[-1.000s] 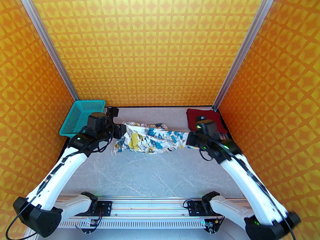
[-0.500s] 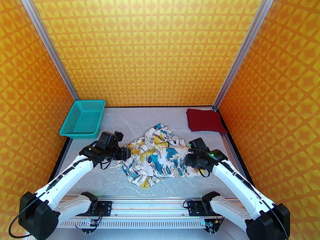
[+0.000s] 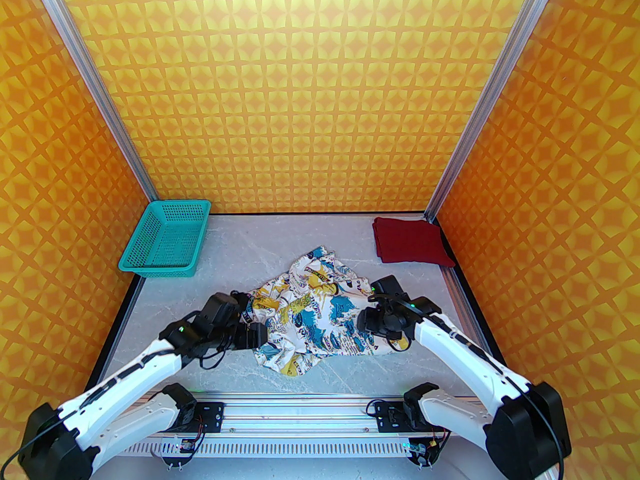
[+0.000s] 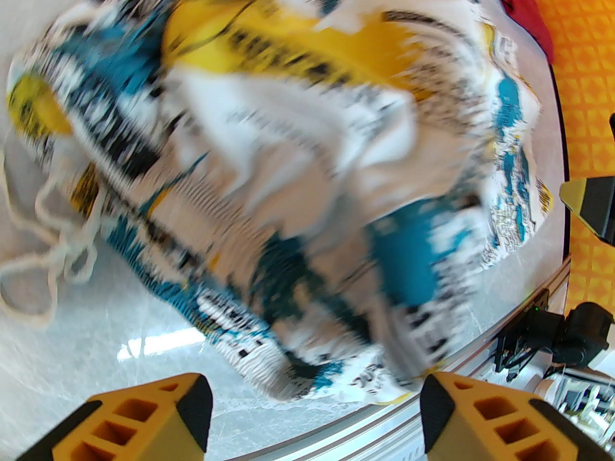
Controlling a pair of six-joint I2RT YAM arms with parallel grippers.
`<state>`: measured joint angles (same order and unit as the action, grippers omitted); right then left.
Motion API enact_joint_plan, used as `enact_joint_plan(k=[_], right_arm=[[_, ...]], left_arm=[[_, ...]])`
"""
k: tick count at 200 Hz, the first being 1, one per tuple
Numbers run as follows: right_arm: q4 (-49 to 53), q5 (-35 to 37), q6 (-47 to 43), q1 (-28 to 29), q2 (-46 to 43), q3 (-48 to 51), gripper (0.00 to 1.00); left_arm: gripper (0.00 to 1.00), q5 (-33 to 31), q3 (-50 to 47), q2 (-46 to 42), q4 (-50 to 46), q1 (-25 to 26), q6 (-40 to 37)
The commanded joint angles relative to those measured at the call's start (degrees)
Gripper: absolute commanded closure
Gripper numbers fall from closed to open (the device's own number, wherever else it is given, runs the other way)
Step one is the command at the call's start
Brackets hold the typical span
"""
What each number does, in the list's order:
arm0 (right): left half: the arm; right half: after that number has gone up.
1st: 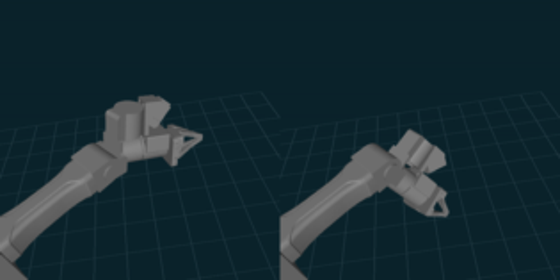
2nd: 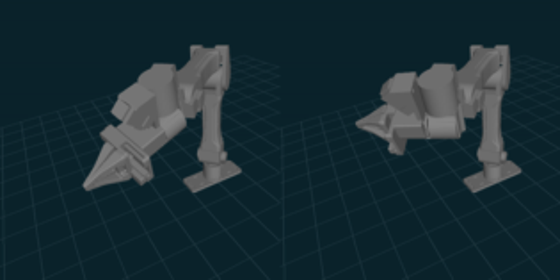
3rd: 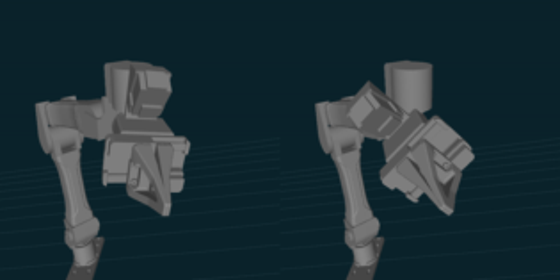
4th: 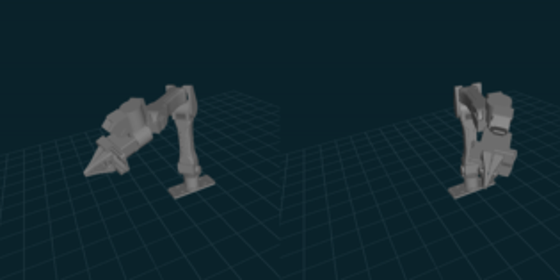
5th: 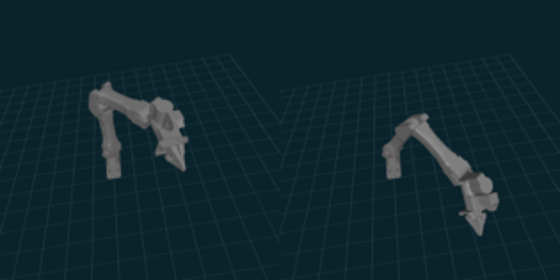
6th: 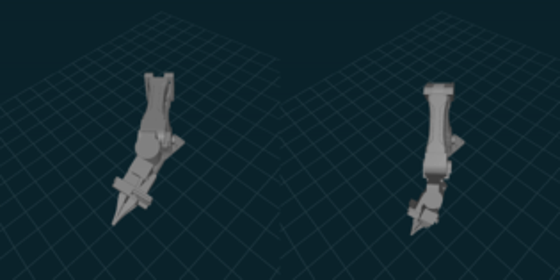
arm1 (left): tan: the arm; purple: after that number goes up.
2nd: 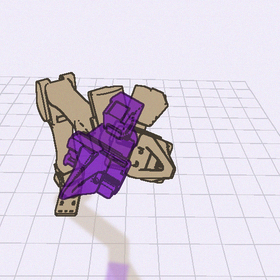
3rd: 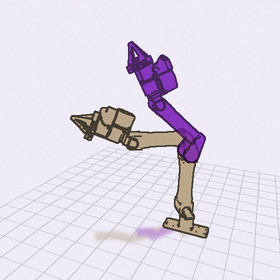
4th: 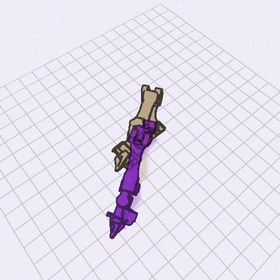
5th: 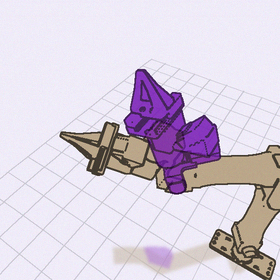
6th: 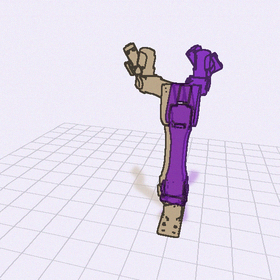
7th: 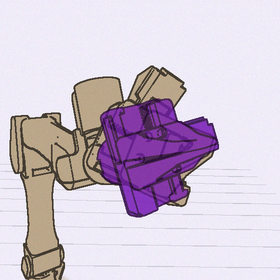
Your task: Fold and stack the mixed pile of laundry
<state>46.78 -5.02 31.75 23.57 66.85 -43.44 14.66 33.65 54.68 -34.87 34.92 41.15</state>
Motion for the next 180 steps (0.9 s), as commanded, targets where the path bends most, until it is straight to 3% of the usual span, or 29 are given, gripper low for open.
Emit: enact_joint_plan(k=[1, 20, 57, 83, 126, 133, 180], right_arm=[[-4.3, -3.1, -1.5, 6.7, 1.9, -4.7, 0.50], [-6.3, -2.8, -2.3, 11.9, 3.8, -6.8, 0.49], [-6.5, 4.1, -1.7, 11.5, 5.9, -4.9, 0.45], [-5.7, 3.7, -1.0, 9.1, 4.8, -3.8, 0.45], [-3.5, 3.0, -0.7, 4.1, 0.6, -1.0, 0.41], [-3.6, 2.7, -0.8, 3.1, 0.6, -0.6, 0.41], [-4.9, 1.3, -1.7, 0.3, 1.9, -1.1, 0.41]], left_arm=[[0.28, -1.6, -0.5, 3.1, 7.9, -0.9, 4.6], [0.30, 0.5, -1.6, 8.0, 16.6, -2.3, 7.9], [0.28, 5.6, -4.2, 15.1, 31.0, -0.9, 14.7], [0.30, 4.9, -4.1, 14.2, 28.5, 0.6, 15.1], [0.23, 1.0, -4.0, 0.7, 13.6, 2.4, 13.6], [0.24, 1.0, -4.3, -0.3, 12.8, 4.7, 13.7], [0.32, 0.4, -6.5, 6.7, 21.7, 12.5, 13.3]])
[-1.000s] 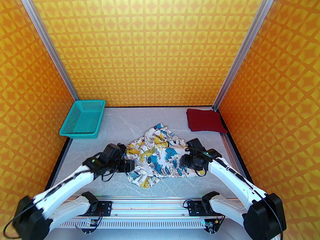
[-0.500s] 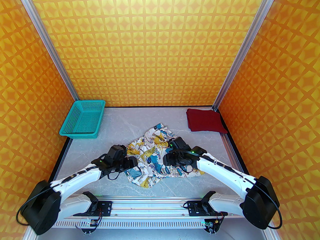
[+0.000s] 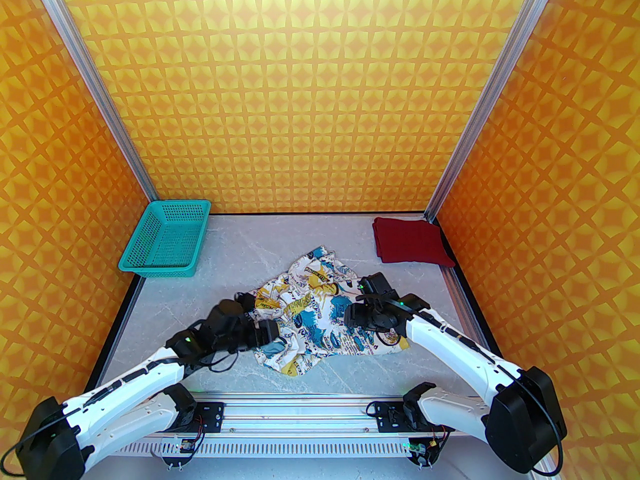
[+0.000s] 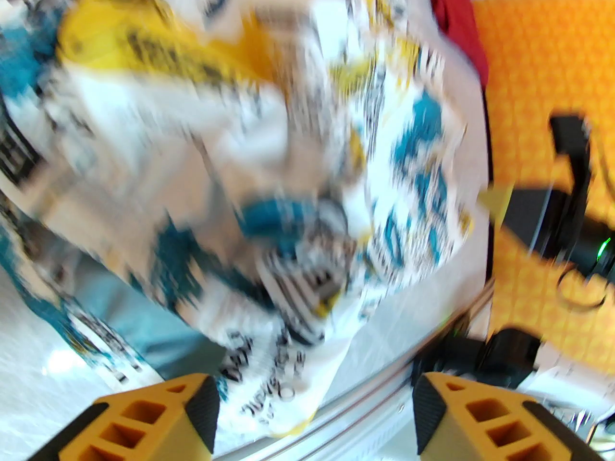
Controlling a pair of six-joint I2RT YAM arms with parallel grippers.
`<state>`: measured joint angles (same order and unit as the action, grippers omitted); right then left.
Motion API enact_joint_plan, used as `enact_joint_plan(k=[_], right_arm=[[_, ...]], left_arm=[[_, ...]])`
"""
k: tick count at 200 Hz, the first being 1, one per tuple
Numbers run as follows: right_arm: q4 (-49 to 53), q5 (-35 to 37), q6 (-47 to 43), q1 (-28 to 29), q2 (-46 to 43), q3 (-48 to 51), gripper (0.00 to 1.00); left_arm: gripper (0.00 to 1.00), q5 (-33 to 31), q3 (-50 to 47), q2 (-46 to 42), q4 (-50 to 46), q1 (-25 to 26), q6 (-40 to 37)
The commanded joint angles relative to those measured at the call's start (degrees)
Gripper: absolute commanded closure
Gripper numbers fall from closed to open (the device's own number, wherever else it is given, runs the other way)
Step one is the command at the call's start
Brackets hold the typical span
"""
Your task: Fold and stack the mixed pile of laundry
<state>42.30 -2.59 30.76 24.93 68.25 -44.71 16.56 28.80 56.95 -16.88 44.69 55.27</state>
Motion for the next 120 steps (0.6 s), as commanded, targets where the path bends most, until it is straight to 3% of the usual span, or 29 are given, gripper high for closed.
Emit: enact_joint_plan(k=[1, 47, 93, 120], right_arm=[[-0.5, -1.2, -0.8, -1.1, 0.6, 0.2, 0.41], [-1.9, -2.9, -1.2, -3.0, 1.4, 0.6, 0.42], [-2.9, -3.5, -0.3, -6.9, 1.8, 2.2, 0.42], [-2.7, -5.1, 1.8, -12.8, 2.7, 4.9, 0.38]], left_arm=[[0.32, -1.6, -1.6, 4.7, 4.0, 2.7, -0.8], [0.33, -3.1, 1.5, 17.6, 13.9, 2.9, -6.1], [0.34, 0.3, 3.0, 21.3, 21.8, 3.8, -8.0], [0.45, 3.3, 3.3, 21.5, 20.1, 5.9, -7.8]])
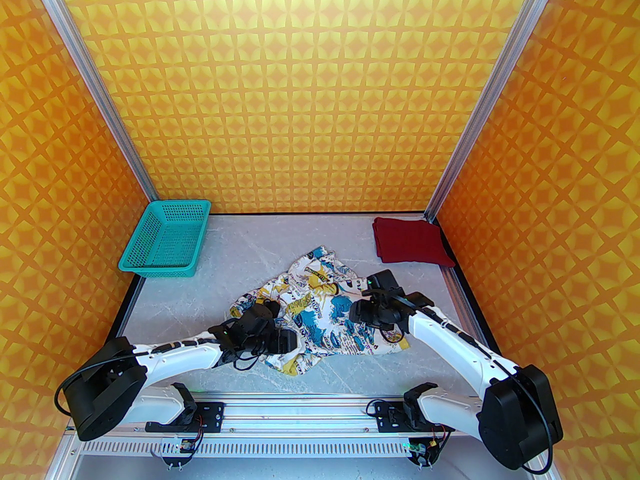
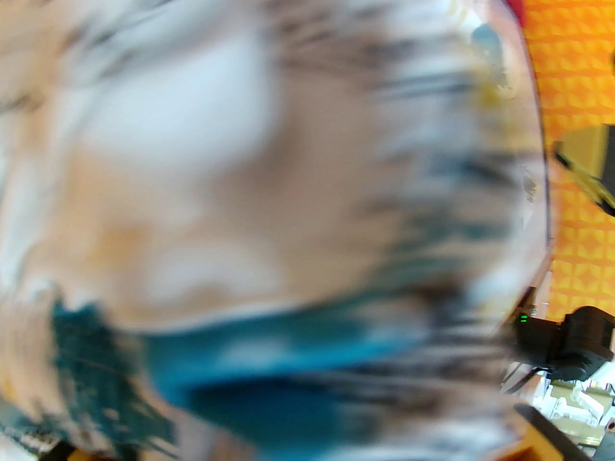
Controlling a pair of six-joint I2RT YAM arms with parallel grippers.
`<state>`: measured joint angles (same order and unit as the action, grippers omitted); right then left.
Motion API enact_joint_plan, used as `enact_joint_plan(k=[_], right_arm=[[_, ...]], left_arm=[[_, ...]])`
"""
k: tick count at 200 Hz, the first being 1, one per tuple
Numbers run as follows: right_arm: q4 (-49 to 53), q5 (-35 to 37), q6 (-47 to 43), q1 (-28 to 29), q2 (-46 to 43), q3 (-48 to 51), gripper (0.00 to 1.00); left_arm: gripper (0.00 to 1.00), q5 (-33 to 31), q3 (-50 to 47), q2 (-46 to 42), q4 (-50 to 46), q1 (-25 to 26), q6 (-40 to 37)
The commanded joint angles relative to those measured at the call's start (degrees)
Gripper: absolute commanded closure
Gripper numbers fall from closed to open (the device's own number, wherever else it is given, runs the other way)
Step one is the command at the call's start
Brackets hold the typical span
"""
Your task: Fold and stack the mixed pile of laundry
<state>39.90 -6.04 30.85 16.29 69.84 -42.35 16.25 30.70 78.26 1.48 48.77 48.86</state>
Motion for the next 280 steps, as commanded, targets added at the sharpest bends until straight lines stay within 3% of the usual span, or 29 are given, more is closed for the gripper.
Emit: enact_joint_plan(k=[1, 42, 79, 96, 116, 167, 208, 242, 280], right_arm=[[-0.2, -1.6, 1.8, -4.4, 1.1, 2.6, 0.38], [1.3, -2.9, 4.7, -12.6, -1.5, 7.3, 0.34], [3.1, -1.9, 8.3, -13.8, -4.7, 12.1, 0.34], [2.2, -2.5, 9.6, -13.9, -5.1, 14.1, 0.36], [-1.0, -3.1, 10.0, -13.8, -4.1, 15.4, 0.46], [-1.4, 3.6, 5.5, -13.9, -2.6, 2.8, 1.00], [1.0, 6.7, 3.0, -14.0, -3.9, -10.7, 1.00], [3.3, 5.2, 2.1, -14.0, -5.9, -20.5, 1.00], [9.4, 8.4, -0.9, -14.0, -11.3, -31.5, 1.00]], left_arm=[[0.45, 3.6, 1.5, 0.1, 1.5, 1.9, -1.4], [0.54, 4.4, -1.6, -3.3, -3.2, 3.4, -0.8], [0.64, 6.8, -3.3, -3.8, -2.9, 4.9, -1.2], [0.78, 7.2, -2.5, -3.0, -2.7, 5.9, -2.2], [1.00, 7.1, -3.1, -3.3, -0.7, 6.2, -2.8], [1.00, -2.3, 1.9, -20.8, -9.0, 3.4, -12.2], [1.00, -4.0, 12.5, -28.0, -16.6, -1.9, -22.1], [1.00, -5.1, 24.7, -27.3, -22.0, -2.6, -29.3], [1.00, -9.3, 37.6, -30.4, -28.4, -2.7, -38.0]])
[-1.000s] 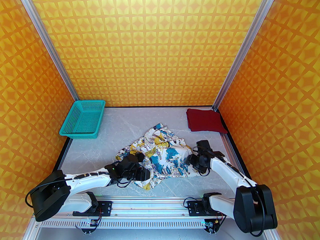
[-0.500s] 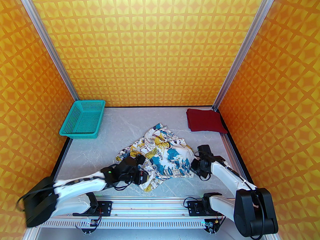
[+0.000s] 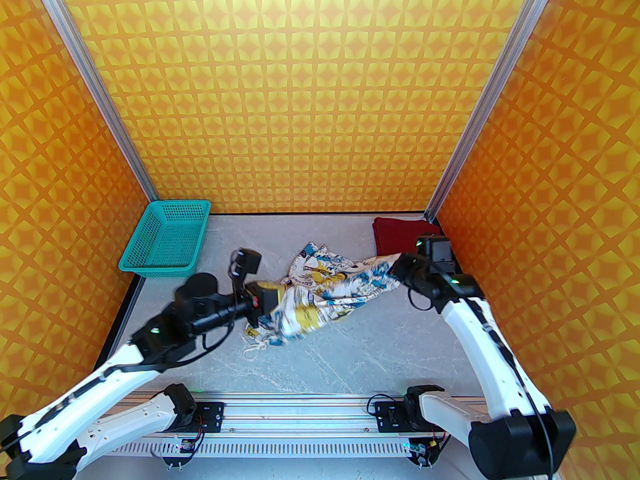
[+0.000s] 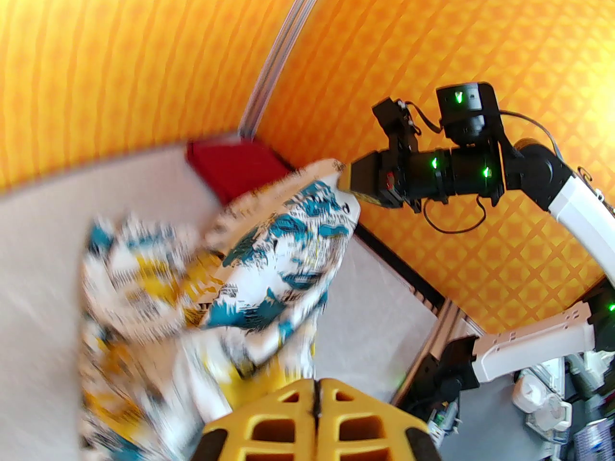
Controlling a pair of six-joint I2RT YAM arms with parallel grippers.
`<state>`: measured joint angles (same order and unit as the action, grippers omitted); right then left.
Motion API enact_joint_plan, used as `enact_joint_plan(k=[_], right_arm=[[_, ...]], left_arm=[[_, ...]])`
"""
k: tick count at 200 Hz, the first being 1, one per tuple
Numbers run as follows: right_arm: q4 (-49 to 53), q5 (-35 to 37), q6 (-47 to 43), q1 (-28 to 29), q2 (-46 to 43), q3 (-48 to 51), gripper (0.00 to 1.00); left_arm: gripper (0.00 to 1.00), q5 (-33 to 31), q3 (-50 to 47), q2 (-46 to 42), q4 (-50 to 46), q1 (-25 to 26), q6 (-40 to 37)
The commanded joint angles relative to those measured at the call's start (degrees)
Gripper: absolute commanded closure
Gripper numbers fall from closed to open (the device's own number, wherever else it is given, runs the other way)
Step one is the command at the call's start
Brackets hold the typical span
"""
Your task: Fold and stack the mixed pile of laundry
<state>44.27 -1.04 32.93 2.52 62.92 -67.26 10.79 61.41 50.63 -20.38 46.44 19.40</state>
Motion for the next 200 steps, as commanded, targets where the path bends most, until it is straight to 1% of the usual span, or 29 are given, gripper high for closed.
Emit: enact_joint_plan(k=[1, 14, 30, 39, 50, 58, 62, 68, 71, 78, 93, 105, 115, 120, 126, 138, 151, 179, 200], right_arm=[[5.2, 3.5, -3.1, -0.2, -4.5, -6.8, 1.00], [6.6, 4.1, -4.0, -0.2, -6.3, -9.7, 1.00], [8.9, 2.6, -4.6, -0.2, -6.6, -11.4, 1.00], [9.3, 1.3, -4.6, -0.2, -6.2, -10.4, 1.00], [8.7, 1.0, -4.2, -0.2, -6.0, -7.5, 1.00], [7.8, 0.9, -3.9, -0.2, -5.7, -4.8, 1.00], [7.3, 1.1, -3.7, -0.2, -5.4, -3.6, 1.00], [6.6, 1.5, -3.5, -0.2, -5.2, -1.9, 1.00], [6.2, 1.9, -3.5, -0.2, -5.0, -1.1, 1.00], [5.5, 2.7, -3.5, -0.2, -4.4, 0.4, 1.00], [4.5, 4.7, -4.2, -0.7, -2.5, 2.9, 1.00], [3.9, 4.8, -4.8, -1.9, -0.8, 3.9, 1.00], [3.5, 4.3, -5.0, -3.0, 0.3, 4.7, 1.00], [3.3, 4.0, -5.1, -3.6, 0.7, 5.0, 1.00], [2.7, 3.5, -5.0, -4.3, 1.1, 5.6, 1.00], [1.4, 2.3, -5.1, -5.5, 1.8, 6.7, 1.00], [0.8, 1.0, -4.9, -6.3, 2.9, 7.3, 1.00], [0.0, -0.5, -4.7, -7.0, 4.2, 7.8, 1.00], [-0.1, -0.8, -4.8, -7.3, 4.5, 7.7, 1.00]], left_arm=[[1.00, -3.9, 7.1, -2.9, -6.6, -0.3, -8.7], [1.00, -5.4, 10.4, -2.9, -9.7, -0.4, -9.6], [1.00, -5.9, 12.8, 0.7, -16.3, -0.3, -8.1], [1.00, -5.1, 10.9, 2.8, -17.2, -0.2, -5.5], [1.00, -2.8, 6.0, 5.0, -14.4, 0.3, -1.5], [0.94, -1.9, 1.9, 6.7, -11.1, 1.0, 1.9], [0.88, -1.9, -0.2, 7.6, -9.2, 1.2, 3.7], [0.76, -1.9, -3.3, 9.2, -6.4, 1.2, 6.5], [0.73, -1.8, -4.4, 10.1, -5.0, 1.2, 7.7], [0.70, -1.1, -6.7, 12.1, -1.9, 1.2, 9.3], [0.65, -0.1, -9.3, 20.2, 2.3, 1.4, 11.4], [0.60, 0.6, -8.8, 25.7, 3.1, 1.9, 11.1], [0.53, 0.6, -8.4, 29.6, 3.4, 2.4, 10.9], [0.47, 0.6, -8.1, 31.2, 3.0, 2.7, 10.6], [0.42, 0.6, -7.8, 33.0, 2.7, 3.0, 10.1], [0.35, 0.6, -7.7, 36.6, 2.7, 3.5, 9.2], [0.31, 1.7, -6.6, 40.2, 2.3, 4.8, 6.4], [0.25, 1.9, -3.0, 46.0, -1.7, 8.8, -0.3], [0.24, 1.4, -2.5, 48.2, -3.1, 9.4, -2.2]])
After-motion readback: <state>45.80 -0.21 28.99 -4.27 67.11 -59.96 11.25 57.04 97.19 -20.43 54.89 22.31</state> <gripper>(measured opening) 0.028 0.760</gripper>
